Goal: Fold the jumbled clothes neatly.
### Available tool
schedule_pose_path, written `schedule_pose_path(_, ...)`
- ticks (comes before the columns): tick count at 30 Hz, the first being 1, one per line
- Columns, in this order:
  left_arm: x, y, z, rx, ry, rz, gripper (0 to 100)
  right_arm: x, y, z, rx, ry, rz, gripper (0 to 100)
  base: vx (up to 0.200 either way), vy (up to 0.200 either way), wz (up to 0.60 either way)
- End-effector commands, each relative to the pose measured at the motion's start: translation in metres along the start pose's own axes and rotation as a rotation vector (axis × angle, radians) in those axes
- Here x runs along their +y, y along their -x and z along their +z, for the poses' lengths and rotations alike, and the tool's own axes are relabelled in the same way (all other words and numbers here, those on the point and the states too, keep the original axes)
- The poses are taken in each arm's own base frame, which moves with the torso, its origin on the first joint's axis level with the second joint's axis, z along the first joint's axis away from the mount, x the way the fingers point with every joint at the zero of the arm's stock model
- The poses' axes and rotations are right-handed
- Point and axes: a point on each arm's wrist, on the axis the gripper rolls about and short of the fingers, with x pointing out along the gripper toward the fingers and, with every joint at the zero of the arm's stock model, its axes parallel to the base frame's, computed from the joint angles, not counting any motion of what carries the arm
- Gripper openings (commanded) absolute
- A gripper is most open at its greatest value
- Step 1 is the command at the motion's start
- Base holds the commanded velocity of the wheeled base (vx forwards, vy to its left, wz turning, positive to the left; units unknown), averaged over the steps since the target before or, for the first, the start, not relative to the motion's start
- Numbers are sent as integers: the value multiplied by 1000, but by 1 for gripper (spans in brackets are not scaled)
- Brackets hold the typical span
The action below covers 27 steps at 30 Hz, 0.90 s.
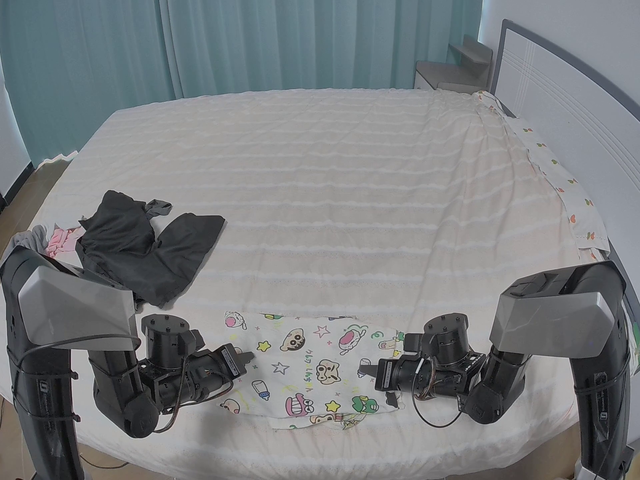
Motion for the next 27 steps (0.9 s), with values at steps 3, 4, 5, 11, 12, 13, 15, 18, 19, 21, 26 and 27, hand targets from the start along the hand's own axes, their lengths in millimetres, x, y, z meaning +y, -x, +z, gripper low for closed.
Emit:
schedule_pose_path(3,-1,1,1,-4,-1,-2,0,1,1,1,-4,1,3,0,0,0,0)
schedule_pose_path(4,-1,1,1,-4,-1,-2,0,1,1,1,-4,1,3,0,0,0,0)
schedule_pose_path(5,-1,1,1,-5,-1,-1,0,1,0,2,-6,2,4,0,0,0,0)
schedule_pose_path(11,0,1,1,-8,2,0,0,1,1,1,-4,1,3,0,0,200,0)
schedule_pose_path(12,0,1,1,-8,2,0,0,1,1,1,-4,1,3,0,0,200,0)
schedule_pose_path(13,0,1,1,-8,2,0,0,1,1,1,-5,1,2,0,0,200,0)
schedule_pose_path(15,0,1,1,-8,2,0,0,1,1,1,-4,1,3,0,0,200,0)
schedule_pose_path(18,0,2,1,-7,2,1,0,1,1,1,-5,1,2,0,0,200,0)
schedule_pose_path(19,0,2,1,-7,2,1,0,1,1,1,-5,1,2,0,0,200,0)
schedule_pose_path(21,-1,2,1,-8,2,0,0,1,1,1,-5,1,2,0,0,200,0)
schedule_pose_path(26,0,5,1,-6,4,6,0,1,1,2,-6,2,3,0,0,200,0)
schedule_pose_path(27,0,6,0,-5,4,7,0,1,1,2,-6,2,3,0,0,200,0)
